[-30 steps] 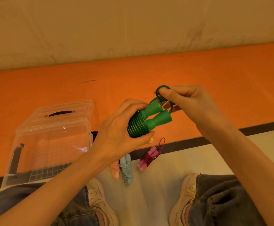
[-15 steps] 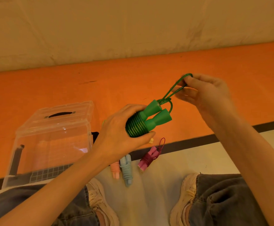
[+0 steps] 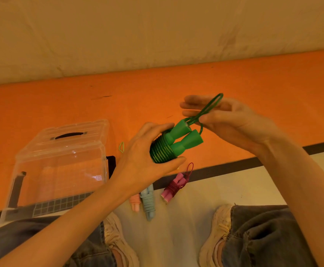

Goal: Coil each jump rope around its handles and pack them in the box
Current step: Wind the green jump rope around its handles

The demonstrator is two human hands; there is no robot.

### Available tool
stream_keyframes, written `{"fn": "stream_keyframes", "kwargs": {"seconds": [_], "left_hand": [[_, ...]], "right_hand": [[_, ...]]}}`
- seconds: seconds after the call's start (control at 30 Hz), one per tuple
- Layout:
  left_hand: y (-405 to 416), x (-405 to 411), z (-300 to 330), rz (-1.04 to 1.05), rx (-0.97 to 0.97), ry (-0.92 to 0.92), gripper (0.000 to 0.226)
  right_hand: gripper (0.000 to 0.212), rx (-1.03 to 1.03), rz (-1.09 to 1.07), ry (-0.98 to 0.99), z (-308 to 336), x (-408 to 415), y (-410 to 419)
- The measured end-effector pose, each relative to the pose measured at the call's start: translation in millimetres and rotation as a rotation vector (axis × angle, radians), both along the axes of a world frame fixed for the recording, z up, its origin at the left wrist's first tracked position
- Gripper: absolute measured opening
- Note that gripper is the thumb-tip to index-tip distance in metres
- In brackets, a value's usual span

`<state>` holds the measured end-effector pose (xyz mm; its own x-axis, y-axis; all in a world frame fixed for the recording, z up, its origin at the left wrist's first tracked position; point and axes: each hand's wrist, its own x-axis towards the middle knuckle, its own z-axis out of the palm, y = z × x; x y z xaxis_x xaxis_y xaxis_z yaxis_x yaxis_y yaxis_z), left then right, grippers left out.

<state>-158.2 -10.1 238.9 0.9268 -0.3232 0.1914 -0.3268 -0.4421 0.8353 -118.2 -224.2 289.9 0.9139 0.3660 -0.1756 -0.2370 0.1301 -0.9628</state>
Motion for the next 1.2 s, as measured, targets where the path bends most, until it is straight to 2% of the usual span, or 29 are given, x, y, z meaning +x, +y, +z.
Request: {"fn": "stream_keyframes", "kwargs": {"seconds": [0.1, 0.2, 0.3, 0.43, 0.67, 0.83, 0.93, 1.0, 1.1, 1.2], "left_hand": [[-0.1, 0.9, 1.9, -0.002, -0.02, -0.006, 0.064], [-0.2, -0.7, 3.4, -0.022, -0.037, 0.016, 0.062], [-2.8, -2.8, 6.6, -0.039, -0.083, 0.043, 0.063], [-4.3, 0.6, 13.6, -0.03, -0.165, 0.053, 0.076], [-6.3, 1.7, 18.7, 0.019, -0.225, 0.037, 0.061], [-9.4, -2.6, 21.3, -0.029, -0.303, 0.101, 0.061], [-11.0, -2.5, 23.4, -0.042, -0.35, 0.145, 0.062], [-11.1, -1.8, 27.3, -0.076, -0.388, 0.195, 0.054], [-10.9, -3.6, 30.9, -0.11, -0.467, 0.287, 0.031], [-11.0, -3.5, 32.3, -0.084, -0.503, 0.352, 0.03]], "right_hand": [[0.047, -0.175, 0.023, -0.122, 3.4, -0.7, -3.1], [0.027, -0.321, -0.032, -0.237, 6.9, -2.8, -1.7], [0.01, -0.295, -0.246, -0.357, 4.3, -3.2, 8.7], [0.018, -0.242, -0.503, -0.444, 0.1, -1.1, 24.4], [0.017, -0.089, -0.713, -0.387, 3.0, -3.4, 37.3], [0.019, -0.157, -0.804, -0.307, -1.8, -0.2, 38.5], [0.021, -0.19, -0.823, -0.326, -0.5, 0.7, 39.0], [0.021, -0.199, -0.838, -0.363, 2.7, 1.4, 38.6], [0.021, -0.23, -0.854, -0.376, 3.6, 1.9, 38.2], [0.021, -0.254, -0.852, -0.365, 1.3, 3.0, 38.2]]}}
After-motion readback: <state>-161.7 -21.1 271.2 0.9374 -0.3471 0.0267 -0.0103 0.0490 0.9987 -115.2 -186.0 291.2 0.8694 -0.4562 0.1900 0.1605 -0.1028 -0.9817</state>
